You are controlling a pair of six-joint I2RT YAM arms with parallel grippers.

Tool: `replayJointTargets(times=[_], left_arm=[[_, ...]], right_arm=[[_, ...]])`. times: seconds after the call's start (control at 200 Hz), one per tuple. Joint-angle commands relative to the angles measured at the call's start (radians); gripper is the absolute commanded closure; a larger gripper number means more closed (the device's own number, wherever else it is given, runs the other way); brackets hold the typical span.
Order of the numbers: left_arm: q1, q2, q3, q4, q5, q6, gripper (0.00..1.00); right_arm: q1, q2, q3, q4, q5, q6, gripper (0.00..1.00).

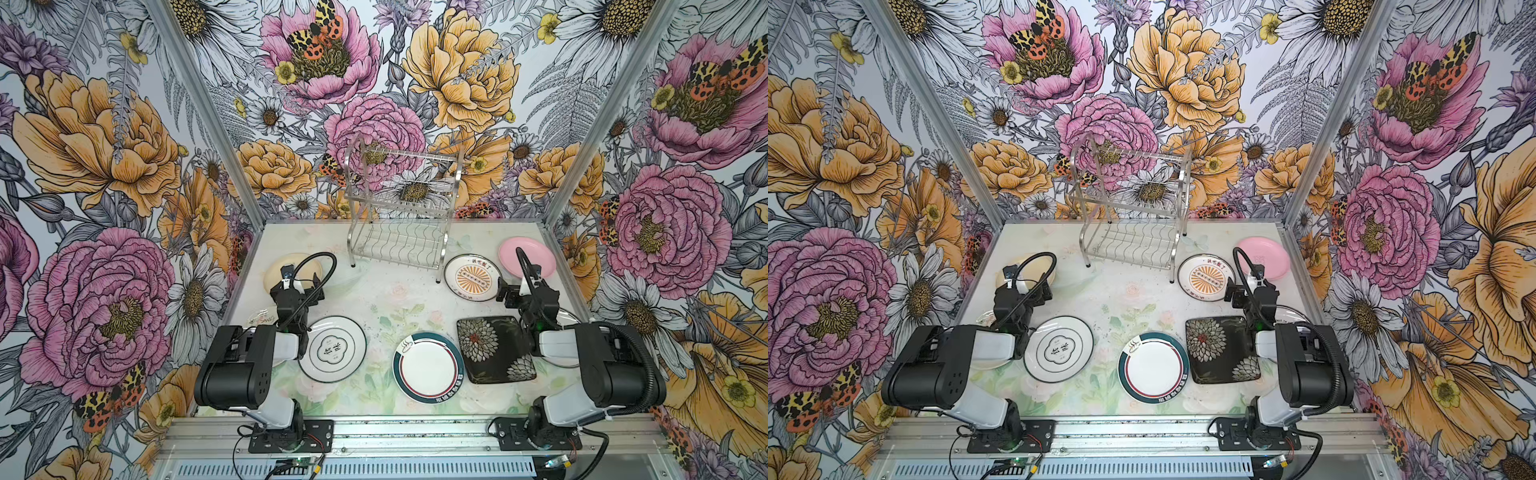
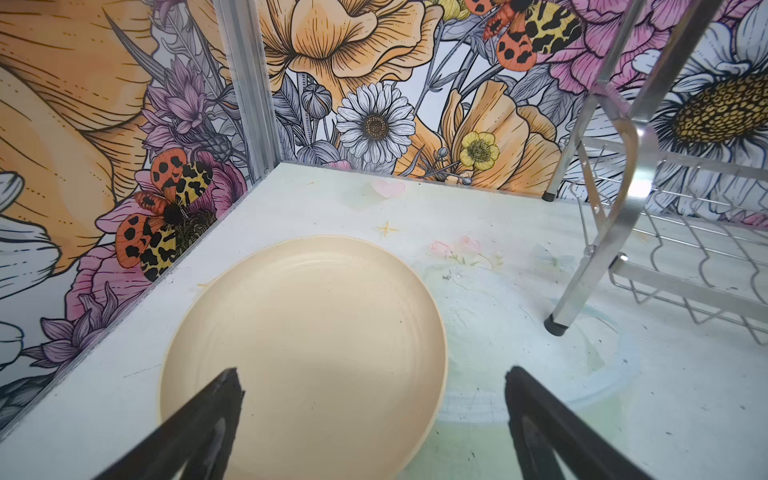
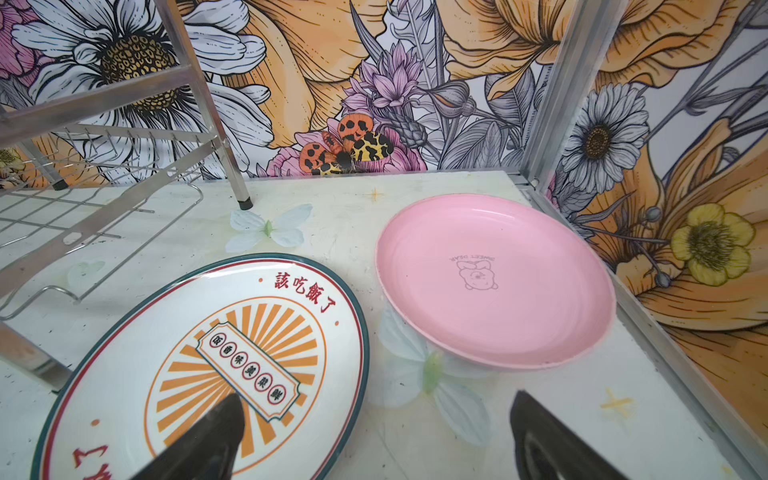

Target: Load the plates into the dish rack

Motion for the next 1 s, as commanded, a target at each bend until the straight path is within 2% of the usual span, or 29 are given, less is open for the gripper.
replayJointTargets(times=[0.0, 0.916, 0.996], left_arm=[[0.0, 0.001, 0.014, 0.004, -0.022, 0.018, 0.01], [0.002, 0.001, 0.014, 0.003, -0.02, 0.018, 0.01], [0.002, -0.035, 0.014, -0.019, -0.02, 0.02, 0.01]], right_arm=[[0.006, 0.006, 0.021, 0.011, -0.009, 0.008, 0.01], [0.007, 0.004, 0.019, 0.011, -0.009, 0.006, 0.0], [0.007, -0.039, 0.018, -0.013, -0.025, 0.0, 0.0]])
